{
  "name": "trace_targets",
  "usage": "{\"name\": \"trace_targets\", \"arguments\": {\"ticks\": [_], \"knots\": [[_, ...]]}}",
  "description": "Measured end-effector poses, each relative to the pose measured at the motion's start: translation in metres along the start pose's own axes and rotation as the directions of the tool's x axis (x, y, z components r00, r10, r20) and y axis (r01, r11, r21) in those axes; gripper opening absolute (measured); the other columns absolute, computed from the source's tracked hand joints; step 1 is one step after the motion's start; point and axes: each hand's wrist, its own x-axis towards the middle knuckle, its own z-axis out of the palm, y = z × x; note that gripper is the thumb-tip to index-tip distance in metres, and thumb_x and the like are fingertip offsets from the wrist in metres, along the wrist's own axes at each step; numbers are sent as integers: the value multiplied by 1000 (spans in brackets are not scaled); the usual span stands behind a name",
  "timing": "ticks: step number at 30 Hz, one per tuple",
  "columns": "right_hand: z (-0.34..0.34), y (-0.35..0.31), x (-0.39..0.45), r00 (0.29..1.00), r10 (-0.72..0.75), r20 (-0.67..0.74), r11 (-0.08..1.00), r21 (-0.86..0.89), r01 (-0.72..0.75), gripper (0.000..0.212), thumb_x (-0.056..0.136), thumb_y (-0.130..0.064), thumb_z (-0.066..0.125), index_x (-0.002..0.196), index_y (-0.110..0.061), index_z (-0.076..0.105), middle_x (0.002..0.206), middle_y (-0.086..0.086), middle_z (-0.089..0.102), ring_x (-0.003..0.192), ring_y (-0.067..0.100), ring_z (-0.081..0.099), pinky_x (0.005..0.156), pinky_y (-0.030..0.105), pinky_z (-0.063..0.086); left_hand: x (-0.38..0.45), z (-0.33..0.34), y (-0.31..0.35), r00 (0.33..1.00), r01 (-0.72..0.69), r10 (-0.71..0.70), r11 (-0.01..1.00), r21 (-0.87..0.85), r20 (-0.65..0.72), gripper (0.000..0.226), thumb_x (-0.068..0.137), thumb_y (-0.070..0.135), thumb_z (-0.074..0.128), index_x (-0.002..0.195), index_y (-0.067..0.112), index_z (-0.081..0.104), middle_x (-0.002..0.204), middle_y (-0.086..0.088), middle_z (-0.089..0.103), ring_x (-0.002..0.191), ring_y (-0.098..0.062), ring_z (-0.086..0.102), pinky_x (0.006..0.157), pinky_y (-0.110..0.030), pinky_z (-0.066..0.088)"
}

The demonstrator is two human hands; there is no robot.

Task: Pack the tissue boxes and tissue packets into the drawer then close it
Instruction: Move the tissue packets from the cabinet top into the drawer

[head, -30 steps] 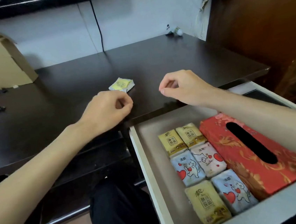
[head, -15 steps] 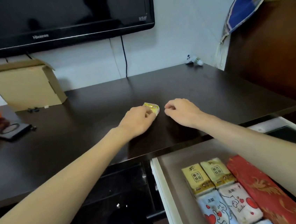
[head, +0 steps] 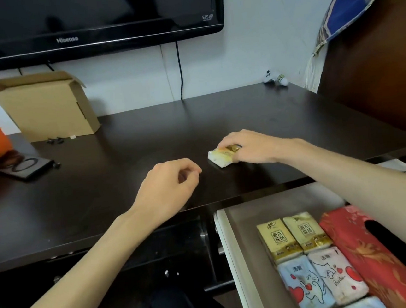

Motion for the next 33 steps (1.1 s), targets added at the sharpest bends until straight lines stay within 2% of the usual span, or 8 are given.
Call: {"name": "trace_targets", "arguments": {"ticks": [4,8,11,14,18,25,30,33], "knots": [[-7,2,-18,1000,-18,-21,916,-402,8,37,95,-57,54,116,-33,72,103,-3,54,106,26,57,63,37,39,-1,8,5,1000,-25,25,1000,17,-1,17,92,30,56,97,34,72,87,19,66,82,-5,62,78,-34,53],[2,7,-53,991,-118,-64,854,-515,69,60,90,-78,42,99,-24,68,87,-10,47,90,19,53,54,33,34,11,22,18,998,-16,11,996,87,59,20,92,32,56,105,32,71,95,17,62,91,-11,61,80,-35,52],[10,17,-73,973,-183,-140,875,-474,96,43,91,-68,56,97,-26,61,100,-10,48,97,12,44,58,29,37,0,38,35,996,-60,56,996,64,64,19,91,31,55,102,32,71,88,17,61,83,-8,60,74,-35,53],[11,26,-86,971,-158,-178,968,-223,117,32,88,-57,68,87,-27,60,120,-4,56,112,16,50,80,38,49,-30,60,52,978,-165,159,986,36,136,17,88,36,53,94,34,69,88,16,62,81,-8,60,71,-37,54],[8,33,-102,977,-120,-177,993,-15,120,24,84,-48,75,77,-29,63,118,-6,64,104,9,60,86,43,50,-54,87,60,937,-259,239,965,48,256,17,91,34,57,102,29,68,101,13,61,93,-11,60,76,-40,55],[-6,46,-152,977,-96,-192,988,100,116,26,87,-29,81,68,-26,65,138,-14,60,126,6,58,105,37,47,-49,119,58,894,-287,184,936,205,409,38,89,43,60,123,25,62,125,5,61,115,-19,55,87,-38,52],[-1,61,-206,987,-113,-115,993,-1,114,24,83,-51,75,70,-35,64,145,-21,55,130,-8,49,108,45,44,-49,129,58,884,-298,189,933,202,428,38,88,48,60,120,28,61,116,7,62,104,-19,60,81,-35,52],[16,70,-218,995,-100,-15,989,-111,98,27,85,-45,78,69,-32,61,147,-22,52,129,-5,48,107,45,44,-51,131,57,884,-297,195,936,189,426,37,89,47,60,121,28,61,117,8,60,105,-17,60,83,-38,53]]}}
